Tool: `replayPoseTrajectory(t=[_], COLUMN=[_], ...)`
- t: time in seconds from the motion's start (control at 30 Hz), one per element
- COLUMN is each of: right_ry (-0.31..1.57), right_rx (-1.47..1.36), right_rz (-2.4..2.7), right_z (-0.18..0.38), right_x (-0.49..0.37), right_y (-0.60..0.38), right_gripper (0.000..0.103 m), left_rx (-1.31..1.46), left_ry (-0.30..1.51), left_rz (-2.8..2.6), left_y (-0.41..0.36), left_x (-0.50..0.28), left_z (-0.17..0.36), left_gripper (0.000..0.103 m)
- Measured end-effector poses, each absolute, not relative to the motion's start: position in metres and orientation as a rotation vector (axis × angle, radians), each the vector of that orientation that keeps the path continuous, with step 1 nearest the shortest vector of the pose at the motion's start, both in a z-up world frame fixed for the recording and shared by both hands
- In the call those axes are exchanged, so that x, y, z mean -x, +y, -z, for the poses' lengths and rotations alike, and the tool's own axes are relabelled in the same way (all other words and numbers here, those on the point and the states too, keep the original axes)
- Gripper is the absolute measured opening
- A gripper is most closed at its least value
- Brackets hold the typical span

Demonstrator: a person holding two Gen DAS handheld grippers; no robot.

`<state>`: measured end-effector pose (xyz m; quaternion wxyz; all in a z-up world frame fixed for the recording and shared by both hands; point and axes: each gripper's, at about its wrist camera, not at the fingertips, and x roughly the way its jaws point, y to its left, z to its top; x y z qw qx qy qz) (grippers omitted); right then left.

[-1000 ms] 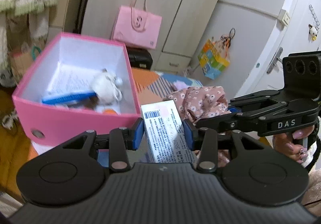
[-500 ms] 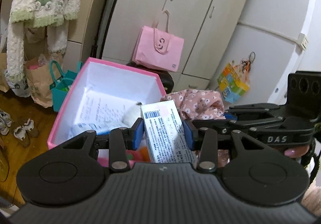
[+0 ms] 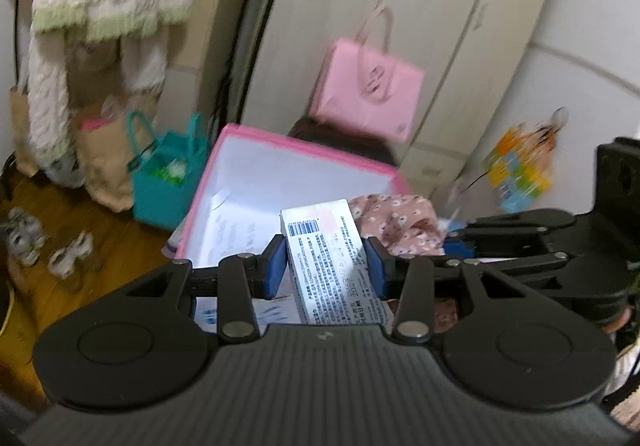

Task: Organize soft objects
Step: 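Carry the scrunchie and white carton over the pink box with both grippers, then open the right gripper dropping the scrunchie while the left releases the carton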

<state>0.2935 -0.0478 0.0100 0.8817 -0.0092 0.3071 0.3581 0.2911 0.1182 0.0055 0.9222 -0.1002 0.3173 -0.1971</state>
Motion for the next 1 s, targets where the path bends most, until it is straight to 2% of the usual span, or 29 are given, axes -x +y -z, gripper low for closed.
replayPoseTrajectory(t=[0.17,0.4,0.5,0.57,0.6,1.0], right_ry=[0.704,0.773,0.788,0.784,0.778,0.704], right_rx=[0.066,0.023,0.014,0.012,0.010,0.033], right_rz=[-0.711,-0.685,-0.691,-0.675,-0.666,-0.650], right_z=[0.009,0.018,0.020,0.019,0.018,-0.014], right_x=[-0.324,-0.341,-0.344,-0.344,-0.343,-0.288], right_y=[-0.037,-0.041,-0.040,-0.041,-0.043,-0.073], right_gripper=[0.019,0.023,0.029,0.040,0.040,0.041], left_rx=[0.192,0.108,0.066,0.079,0.082,0.057], left_ry=[0.760,0.797,0.774,0.766,0.757,0.764], left_rz=[0.326,0.308,0.322,0.317,0.318,0.374], left_y=[0.124,0.115,0.109,0.109,0.111,0.109], left_x=[-0.321,-0.328,-0.320,-0.319,-0.318,-0.268], left_z=[0.009,0.015,0.010,0.006,0.004,-0.017], left_gripper=[0.041,0.042,0.042,0.043,0.044,0.054])
